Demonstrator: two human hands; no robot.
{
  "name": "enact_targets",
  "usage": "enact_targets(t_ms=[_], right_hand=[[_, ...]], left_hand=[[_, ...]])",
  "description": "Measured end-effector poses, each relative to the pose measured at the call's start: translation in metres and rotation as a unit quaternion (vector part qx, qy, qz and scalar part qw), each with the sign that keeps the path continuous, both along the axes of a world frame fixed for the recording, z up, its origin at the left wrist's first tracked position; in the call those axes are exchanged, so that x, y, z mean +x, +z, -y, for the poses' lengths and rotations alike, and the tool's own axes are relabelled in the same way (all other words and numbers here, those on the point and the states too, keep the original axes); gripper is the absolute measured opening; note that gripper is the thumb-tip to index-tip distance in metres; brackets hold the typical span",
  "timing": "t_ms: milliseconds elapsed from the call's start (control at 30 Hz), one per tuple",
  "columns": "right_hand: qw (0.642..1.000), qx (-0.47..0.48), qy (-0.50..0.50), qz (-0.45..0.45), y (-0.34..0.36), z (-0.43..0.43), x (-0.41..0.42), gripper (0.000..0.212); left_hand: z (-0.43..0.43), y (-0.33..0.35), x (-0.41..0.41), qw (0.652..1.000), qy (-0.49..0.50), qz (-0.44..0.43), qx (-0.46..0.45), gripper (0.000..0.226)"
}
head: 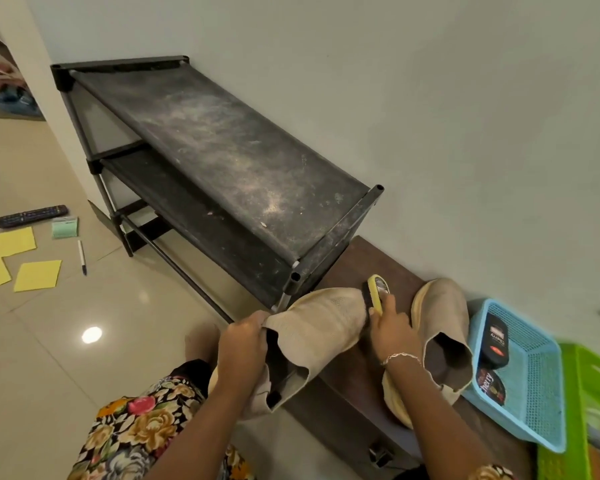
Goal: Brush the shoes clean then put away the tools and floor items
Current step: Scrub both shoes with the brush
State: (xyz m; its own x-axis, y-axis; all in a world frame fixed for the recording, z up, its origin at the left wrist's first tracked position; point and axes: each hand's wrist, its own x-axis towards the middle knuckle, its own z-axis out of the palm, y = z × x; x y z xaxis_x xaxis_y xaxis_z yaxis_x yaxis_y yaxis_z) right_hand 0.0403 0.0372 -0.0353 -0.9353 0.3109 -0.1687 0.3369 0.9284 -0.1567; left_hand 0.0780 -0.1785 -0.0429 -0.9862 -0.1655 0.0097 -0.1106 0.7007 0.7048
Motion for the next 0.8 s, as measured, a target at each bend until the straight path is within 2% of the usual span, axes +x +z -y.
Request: enact_targets(t_ms=[67, 167, 300, 433, 467, 533, 633, 700, 800], right_hand=[[0.999, -0.003, 0.035, 0.001, -0.003, 0.023, 0.018, 0.05], [0.986, -0.04, 0.165, -0.009, -0.012, 0.065, 0.066, 0.059], [0.948, -0.186, 0.256, -0.024, -0.011, 0.072, 0.101, 0.069], [0.931, -0.328, 0.117, -0.112, -0.001, 0.046, 0.098, 0.041], [0.919, -0.357, 0.09, -0.139, 0.001, 0.041, 0.1, 0.039], [0.902, -0.393, 0.069, -0.167, 0.001, 0.033, 0.104, 0.044], [0.879, -0.432, 0.051, -0.194, -0.007, 0.028, 0.113, 0.058], [0.87, -0.449, 0.034, -0.2, -0.013, 0.028, 0.112, 0.055], [0.864, -0.462, 0.022, -0.201, -0.018, 0.027, 0.108, 0.051]], left_hand=[[-0.003, 0.0, -0.001, 0.999, 0.034, 0.013, 0.012, 0.024], [-0.006, -0.003, -0.001, 0.998, 0.062, 0.003, -0.007, 0.026], [-0.003, -0.006, -0.002, 0.997, 0.073, 0.01, 0.017, 0.026], [0.0, -0.003, 0.004, 1.0, -0.005, -0.021, 0.017, 0.035], [0.002, -0.001, 0.007, 0.999, -0.027, -0.031, 0.002, 0.038], [0.004, -0.001, 0.013, 0.992, -0.069, -0.098, -0.039, 0.036], [-0.003, 0.008, 0.033, 0.979, -0.038, -0.188, -0.075, 0.031], [-0.012, 0.014, 0.047, 0.977, -0.017, -0.191, -0.089, 0.031], [-0.024, 0.012, 0.057, 0.976, -0.048, -0.096, -0.19, 0.025]])
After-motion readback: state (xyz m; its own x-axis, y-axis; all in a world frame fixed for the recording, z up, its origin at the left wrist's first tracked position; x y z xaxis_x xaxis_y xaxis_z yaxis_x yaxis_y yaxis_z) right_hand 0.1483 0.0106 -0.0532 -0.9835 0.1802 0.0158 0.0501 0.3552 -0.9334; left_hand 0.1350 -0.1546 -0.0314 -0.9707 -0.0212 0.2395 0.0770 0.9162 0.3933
